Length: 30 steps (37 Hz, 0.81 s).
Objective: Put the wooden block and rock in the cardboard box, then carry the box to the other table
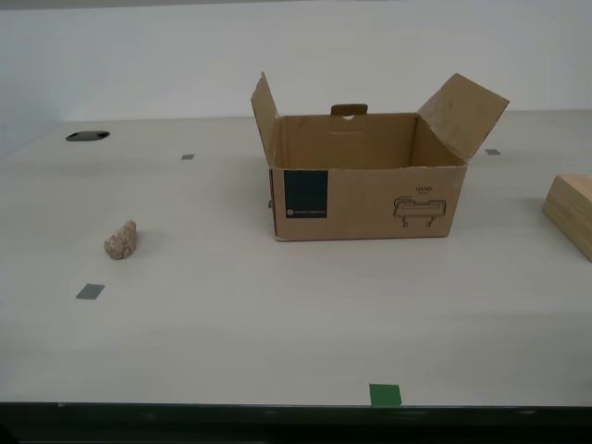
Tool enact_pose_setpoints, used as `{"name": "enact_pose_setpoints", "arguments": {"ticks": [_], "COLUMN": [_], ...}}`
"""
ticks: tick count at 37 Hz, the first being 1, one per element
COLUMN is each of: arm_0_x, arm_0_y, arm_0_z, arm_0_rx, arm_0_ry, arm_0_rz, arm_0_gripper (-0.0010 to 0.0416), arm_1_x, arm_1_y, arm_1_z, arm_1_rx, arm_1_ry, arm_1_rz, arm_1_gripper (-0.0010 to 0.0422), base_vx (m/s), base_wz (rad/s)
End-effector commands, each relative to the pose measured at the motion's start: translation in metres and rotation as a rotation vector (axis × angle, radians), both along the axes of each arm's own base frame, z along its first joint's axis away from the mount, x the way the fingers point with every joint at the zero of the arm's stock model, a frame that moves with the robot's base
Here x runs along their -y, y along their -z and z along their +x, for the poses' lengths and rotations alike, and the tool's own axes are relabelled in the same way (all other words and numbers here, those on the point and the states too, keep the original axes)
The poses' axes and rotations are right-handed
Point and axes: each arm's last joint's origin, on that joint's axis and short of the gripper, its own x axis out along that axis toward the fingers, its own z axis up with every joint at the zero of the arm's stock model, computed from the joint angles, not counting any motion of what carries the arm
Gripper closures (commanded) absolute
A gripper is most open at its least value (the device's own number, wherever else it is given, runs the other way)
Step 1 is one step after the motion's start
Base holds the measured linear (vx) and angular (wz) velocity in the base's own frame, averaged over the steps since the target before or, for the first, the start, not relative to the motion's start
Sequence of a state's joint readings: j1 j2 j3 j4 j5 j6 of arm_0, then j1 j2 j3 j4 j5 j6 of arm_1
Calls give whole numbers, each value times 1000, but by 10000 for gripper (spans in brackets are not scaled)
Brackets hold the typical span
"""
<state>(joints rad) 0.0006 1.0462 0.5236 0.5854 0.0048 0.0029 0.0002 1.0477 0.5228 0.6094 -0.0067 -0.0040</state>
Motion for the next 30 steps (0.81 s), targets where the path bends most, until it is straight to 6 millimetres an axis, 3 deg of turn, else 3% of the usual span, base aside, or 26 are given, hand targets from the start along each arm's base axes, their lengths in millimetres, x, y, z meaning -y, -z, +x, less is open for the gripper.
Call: {"name": "enact_pose_setpoints", "arguments": {"ticks": [1, 30], "arm_0_x": [0, 0], "arm_0_y": [-1, -1], "arm_0_z": [0, 0], "arm_0_rx": [6, 5], "arm_0_ry": [-1, -1], "arm_0_rz": [0, 0], "arm_0_gripper": [406, 406], "arm_1_x": [0, 0], "arm_1_y": [-1, -1], "arm_1_z": [0, 0], "arm_1_rx": [6, 6], "arm_1_ry": [-1, -1], "arm_1_rz": [1, 1], "arm_1_gripper": [412, 413], "base_vx": [0, 0], "base_wz": [0, 0]}}
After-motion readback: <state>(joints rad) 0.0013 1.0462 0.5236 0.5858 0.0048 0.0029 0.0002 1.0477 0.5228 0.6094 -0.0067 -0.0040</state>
